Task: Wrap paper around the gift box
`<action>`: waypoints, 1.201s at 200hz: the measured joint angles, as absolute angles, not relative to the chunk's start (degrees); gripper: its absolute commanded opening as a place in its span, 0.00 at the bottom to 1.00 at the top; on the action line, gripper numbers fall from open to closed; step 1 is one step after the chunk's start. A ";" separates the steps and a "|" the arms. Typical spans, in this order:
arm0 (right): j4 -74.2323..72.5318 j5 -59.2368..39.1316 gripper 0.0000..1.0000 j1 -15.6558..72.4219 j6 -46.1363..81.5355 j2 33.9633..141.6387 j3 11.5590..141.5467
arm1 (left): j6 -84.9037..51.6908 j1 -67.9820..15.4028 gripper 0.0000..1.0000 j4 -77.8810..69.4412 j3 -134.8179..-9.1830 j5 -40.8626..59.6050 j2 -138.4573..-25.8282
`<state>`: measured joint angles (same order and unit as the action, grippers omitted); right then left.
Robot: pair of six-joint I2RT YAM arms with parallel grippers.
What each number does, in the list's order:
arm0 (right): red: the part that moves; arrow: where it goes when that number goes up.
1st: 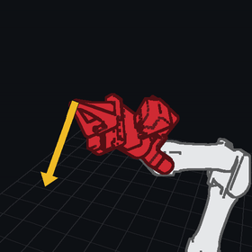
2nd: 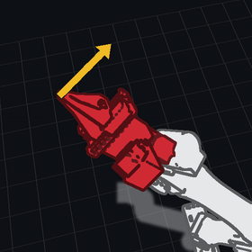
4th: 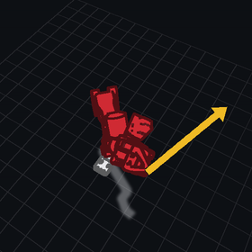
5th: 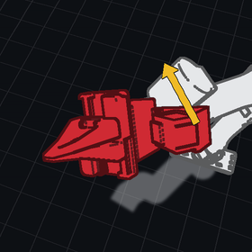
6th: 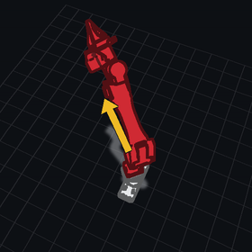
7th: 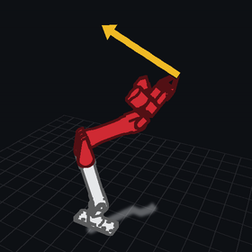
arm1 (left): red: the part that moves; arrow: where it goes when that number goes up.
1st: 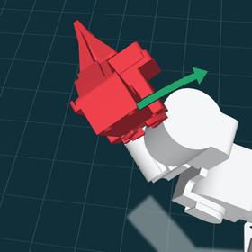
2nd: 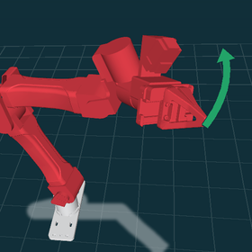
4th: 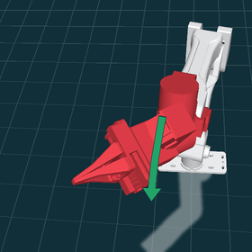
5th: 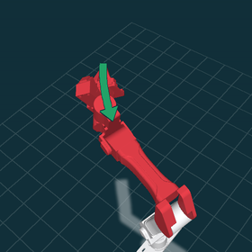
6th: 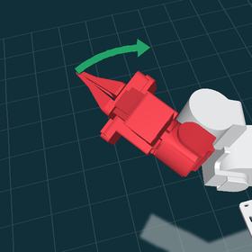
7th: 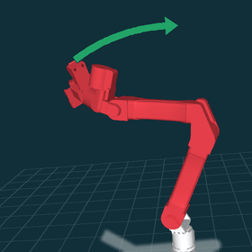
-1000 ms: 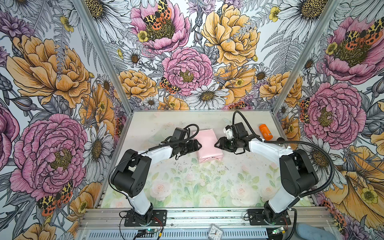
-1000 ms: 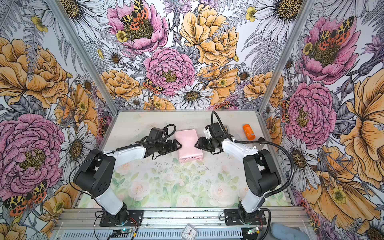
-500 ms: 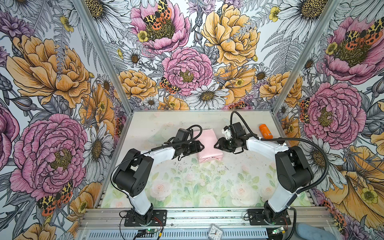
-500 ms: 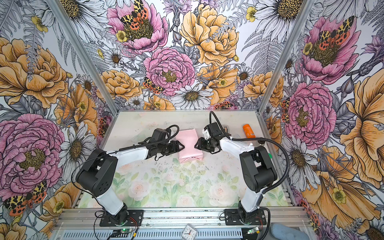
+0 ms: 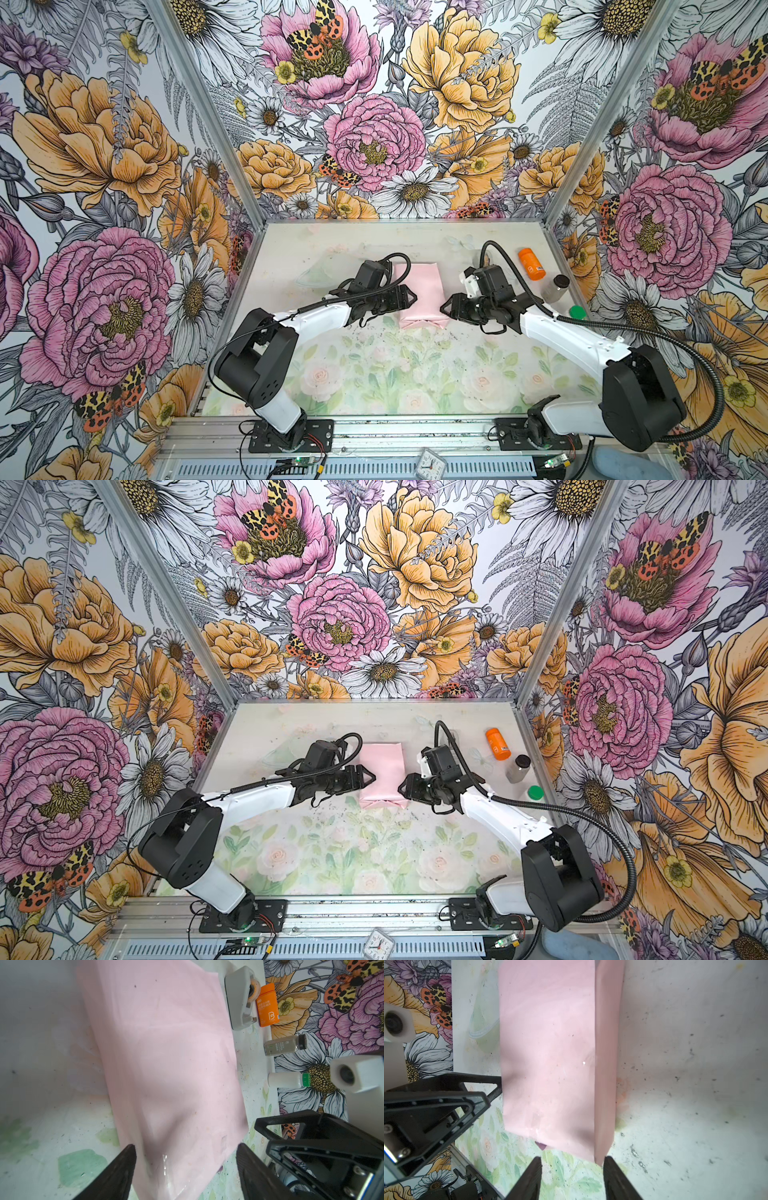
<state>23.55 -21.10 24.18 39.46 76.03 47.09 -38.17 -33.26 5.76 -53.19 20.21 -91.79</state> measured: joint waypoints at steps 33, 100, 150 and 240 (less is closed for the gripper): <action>23.55 -20.53 0.51 24.18 39.38 75.79 47.09 | -38.17 -30.81 0.79 5.98 -52.88 20.21 -90.74; 24.21 -20.60 0.51 24.03 35.68 86.91 56.16 | -38.00 -27.46 0.79 6.61 -52.82 20.47 -91.29; 24.25 -21.37 0.51 24.03 33.52 94.17 61.34 | -37.98 -27.53 0.78 6.66 -54.33 21.21 -96.12; 23.75 -22.83 0.51 26.39 33.45 96.20 60.97 | -38.74 -30.68 0.78 5.56 -55.13 21.85 -98.04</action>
<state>23.75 -22.83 26.39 33.45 96.20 60.97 -38.74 -30.68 5.56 -55.13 21.85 -98.04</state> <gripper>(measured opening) 0.509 0.778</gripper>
